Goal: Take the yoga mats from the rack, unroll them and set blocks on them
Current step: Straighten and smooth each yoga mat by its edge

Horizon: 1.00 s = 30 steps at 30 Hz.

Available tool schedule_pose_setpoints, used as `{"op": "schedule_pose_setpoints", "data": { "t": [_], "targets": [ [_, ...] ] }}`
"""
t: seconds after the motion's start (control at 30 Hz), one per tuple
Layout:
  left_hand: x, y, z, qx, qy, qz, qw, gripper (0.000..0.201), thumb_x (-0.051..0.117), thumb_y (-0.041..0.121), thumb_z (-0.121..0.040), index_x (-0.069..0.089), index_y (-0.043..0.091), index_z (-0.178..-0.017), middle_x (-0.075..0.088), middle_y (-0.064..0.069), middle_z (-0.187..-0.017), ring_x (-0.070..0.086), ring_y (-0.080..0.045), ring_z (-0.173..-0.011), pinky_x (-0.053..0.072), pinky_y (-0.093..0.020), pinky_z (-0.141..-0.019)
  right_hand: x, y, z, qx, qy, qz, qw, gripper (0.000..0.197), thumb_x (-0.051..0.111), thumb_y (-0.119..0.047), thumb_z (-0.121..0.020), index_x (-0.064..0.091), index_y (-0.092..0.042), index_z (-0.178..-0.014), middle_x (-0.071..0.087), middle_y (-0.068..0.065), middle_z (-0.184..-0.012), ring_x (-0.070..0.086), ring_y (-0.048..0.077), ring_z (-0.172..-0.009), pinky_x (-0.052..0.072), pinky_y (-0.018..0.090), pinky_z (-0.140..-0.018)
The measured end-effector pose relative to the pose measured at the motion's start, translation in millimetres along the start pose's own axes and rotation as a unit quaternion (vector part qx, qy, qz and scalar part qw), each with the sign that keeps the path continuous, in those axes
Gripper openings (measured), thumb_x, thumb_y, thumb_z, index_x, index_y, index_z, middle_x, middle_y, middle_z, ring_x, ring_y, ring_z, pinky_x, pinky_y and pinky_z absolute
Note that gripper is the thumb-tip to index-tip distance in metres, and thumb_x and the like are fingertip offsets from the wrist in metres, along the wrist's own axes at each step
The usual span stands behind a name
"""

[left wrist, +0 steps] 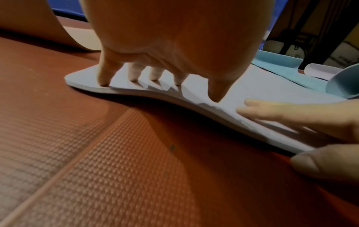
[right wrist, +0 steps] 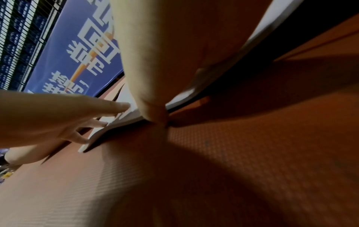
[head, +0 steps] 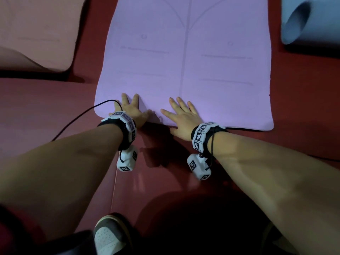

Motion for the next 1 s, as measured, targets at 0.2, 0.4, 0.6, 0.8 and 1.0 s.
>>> {"op": "schedule_pose_setpoints", "data": {
  "t": [0.2, 0.4, 0.6, 0.8, 1.0],
  "targets": [
    [-15, 4, 6, -0.011, -0.019, -0.033, 0.999, 0.059, 0.043, 0.060, -0.085, 0.047, 0.022, -0.129, 0.039, -0.010, -0.140, 0.038, -0.041, -0.127, 0.035, -0.057, -0.102, -9, -11, 10, 0.010, 0.045, 0.013, 0.999, 0.050, 0.049, -0.019, -0.093, 0.046, -0.024, -0.143, 0.027, 0.003, -0.160, 0.013, 0.029, -0.150, 0.010, 0.053, -0.119],
    [-32, 16, 16, 0.018, 0.054, -0.080, 0.995, 0.048, 0.045, 0.051, -0.089, 0.054, 0.019, -0.124, 0.043, -0.008, -0.133, 0.041, -0.037, -0.122, 0.033, -0.051, -0.098, -20, 1, 9, 0.056, 0.017, -0.086, 0.995, 0.045, 0.032, -0.014, -0.090, 0.050, -0.026, -0.129, 0.051, 0.016, -0.138, 0.041, 0.033, -0.135, 0.026, 0.044, -0.116],
    [-17, 15, 12, 0.017, -0.052, -0.051, 0.997, 0.073, 0.062, 0.036, -0.085, 0.026, 0.022, -0.147, 0.037, -0.020, -0.139, 0.048, -0.049, -0.121, 0.044, -0.052, -0.099, -33, 18, 29, 0.056, 0.046, -0.136, 0.988, 0.023, 0.045, -0.025, -0.091, 0.067, -0.022, -0.096, 0.068, 0.006, -0.103, 0.060, 0.030, -0.108, 0.048, 0.041, -0.091],
    [-19, 34, 16, 0.026, -0.055, -0.103, 0.993, 0.087, 0.063, 0.071, -0.075, 0.037, 0.019, -0.140, 0.033, -0.023, -0.138, 0.045, -0.048, -0.120, 0.040, -0.051, -0.102, -41, 122, 84, 0.305, 0.017, -0.057, 0.950, 0.052, 0.056, -0.055, -0.089, 0.050, -0.014, -0.120, 0.061, 0.013, -0.114, 0.059, 0.035, -0.103, 0.043, 0.036, -0.072],
    [-8, 40, 27, 0.010, 0.015, -0.055, 0.998, 0.097, 0.074, 0.074, -0.061, 0.038, 0.015, -0.128, 0.031, -0.020, -0.131, 0.034, -0.046, -0.124, 0.040, -0.053, -0.095, -26, 142, 92, 0.324, 0.045, -0.099, 0.940, 0.067, 0.057, -0.069, -0.083, 0.045, -0.014, -0.118, 0.061, 0.010, -0.108, 0.060, 0.032, -0.093, 0.039, 0.034, -0.067]
  ]
}}
Point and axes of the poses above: each hand's wrist, its own z-axis away from the middle knuckle, its own x-axis out of the palm, y = z × x, the point moved 7 cm from there along -z, towards the middle knuckle
